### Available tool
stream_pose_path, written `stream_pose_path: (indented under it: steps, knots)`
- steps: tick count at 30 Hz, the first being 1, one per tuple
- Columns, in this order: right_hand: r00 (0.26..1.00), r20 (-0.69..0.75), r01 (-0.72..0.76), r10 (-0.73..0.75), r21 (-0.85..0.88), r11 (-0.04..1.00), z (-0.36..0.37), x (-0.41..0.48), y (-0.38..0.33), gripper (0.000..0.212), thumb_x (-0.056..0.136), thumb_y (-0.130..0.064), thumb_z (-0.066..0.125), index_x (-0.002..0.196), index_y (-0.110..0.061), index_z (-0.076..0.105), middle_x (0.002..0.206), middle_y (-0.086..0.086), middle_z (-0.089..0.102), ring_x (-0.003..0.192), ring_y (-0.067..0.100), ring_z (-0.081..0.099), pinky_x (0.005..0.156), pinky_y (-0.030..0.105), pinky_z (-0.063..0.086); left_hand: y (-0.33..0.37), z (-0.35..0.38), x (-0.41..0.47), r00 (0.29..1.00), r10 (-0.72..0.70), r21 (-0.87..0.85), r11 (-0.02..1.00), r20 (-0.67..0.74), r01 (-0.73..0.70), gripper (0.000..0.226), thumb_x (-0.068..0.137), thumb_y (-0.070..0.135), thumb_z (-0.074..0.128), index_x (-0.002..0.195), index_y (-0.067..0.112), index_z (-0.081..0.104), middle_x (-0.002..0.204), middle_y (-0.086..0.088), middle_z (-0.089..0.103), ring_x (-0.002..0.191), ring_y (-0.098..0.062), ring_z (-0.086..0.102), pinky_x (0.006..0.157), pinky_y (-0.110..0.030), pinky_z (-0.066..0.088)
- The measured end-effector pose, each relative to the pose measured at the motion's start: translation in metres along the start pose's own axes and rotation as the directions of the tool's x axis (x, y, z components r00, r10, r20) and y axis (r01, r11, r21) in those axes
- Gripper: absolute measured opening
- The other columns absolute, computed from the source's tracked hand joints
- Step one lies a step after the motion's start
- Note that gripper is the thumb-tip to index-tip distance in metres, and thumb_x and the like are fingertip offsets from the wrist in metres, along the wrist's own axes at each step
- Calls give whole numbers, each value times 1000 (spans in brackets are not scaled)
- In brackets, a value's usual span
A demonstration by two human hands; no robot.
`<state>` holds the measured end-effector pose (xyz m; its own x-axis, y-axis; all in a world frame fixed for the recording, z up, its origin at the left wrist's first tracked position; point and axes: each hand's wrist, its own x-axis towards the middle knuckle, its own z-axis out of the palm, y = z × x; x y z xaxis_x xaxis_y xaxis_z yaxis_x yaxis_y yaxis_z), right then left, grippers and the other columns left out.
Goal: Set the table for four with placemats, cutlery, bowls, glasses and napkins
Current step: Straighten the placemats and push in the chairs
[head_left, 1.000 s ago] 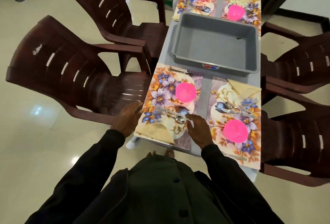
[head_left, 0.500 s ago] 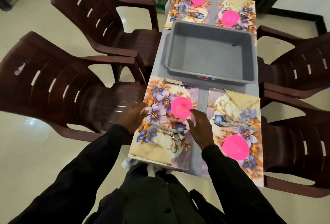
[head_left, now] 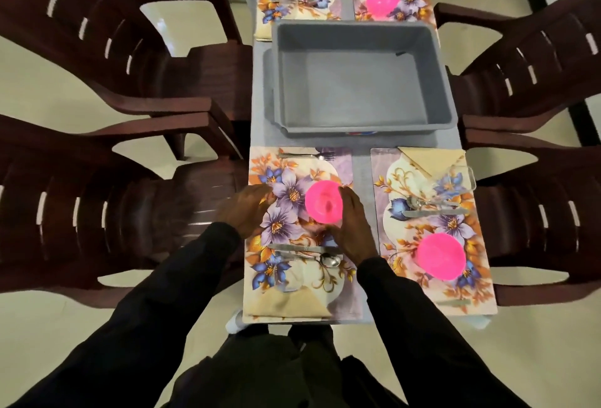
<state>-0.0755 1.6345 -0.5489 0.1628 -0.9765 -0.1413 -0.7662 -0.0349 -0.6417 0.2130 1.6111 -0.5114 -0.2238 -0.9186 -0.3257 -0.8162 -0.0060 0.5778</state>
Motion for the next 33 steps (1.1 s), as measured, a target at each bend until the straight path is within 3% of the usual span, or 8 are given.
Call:
stream_pose_path:
  steps: [4,14,18,21,24,26,28,33]
  knots:
    - [997,8,-72,71,33,997,8,6,-9,96,83,-16,82,157,-18,21,157,9,32,144,30,36,101,53,52,-48,15,3,1000,5,-6,1000,17,-5,52,98,56,40,129,20,61,133,-8,65,119,-33,63,96,-51,54]
    - [995,-62,-75,80,82,994,18,20,-31,91,85,-22,81,156,-13,24,155,11,35,141,30,39,101,49,51,-15,-19,-37,996,84,30,996,27,-85,46,99,36,50,130,6,64,134,-16,65,119,-38,62,102,-42,49]
    - [994,-48,-91,100,174,981,8,12,-31,99,84,-41,82,158,-19,20,157,6,32,145,23,34,114,42,37,-20,-7,-46,993,115,-53,992,34,-113,28,103,31,58,124,15,66,126,-8,69,111,-32,66,99,-44,54]
    - [988,-54,-133,143,163,978,1,-11,-22,87,90,-36,75,157,-22,22,159,2,33,147,19,31,119,38,31,-14,10,-59,983,182,11,983,0,-182,29,100,17,59,123,2,68,125,-20,69,111,-38,66,98,-42,52]
    - [983,-101,-146,155,93,985,-1,-53,-8,51,102,-21,58,150,-20,40,151,3,48,140,20,44,117,46,39,-17,31,-74,987,157,-15,988,39,-156,56,99,53,47,131,11,64,135,-16,64,124,-34,61,110,-43,46]
    - [992,-90,-93,93,2,996,2,-84,-3,40,102,-12,55,142,-14,51,140,9,58,131,24,54,110,46,46,-33,53,-78,986,146,39,988,77,-149,48,99,61,47,128,27,64,138,-14,62,129,-36,57,112,-51,45]
    - [999,-37,-1,-4,-135,991,11,-109,2,46,95,-4,65,139,-10,55,135,13,62,126,28,59,107,44,50,-44,66,-84,975,138,-11,990,172,-138,38,104,43,55,139,30,57,145,-11,56,136,-35,51,115,-52,41]
    - [992,122,54,-21,-274,960,33,-134,11,84,76,-12,85,149,-10,43,148,12,52,136,26,50,114,36,43,-53,79,-94,944,255,18,964,211,-265,66,101,27,61,160,27,30,163,-6,35,150,-27,33,123,-36,23]
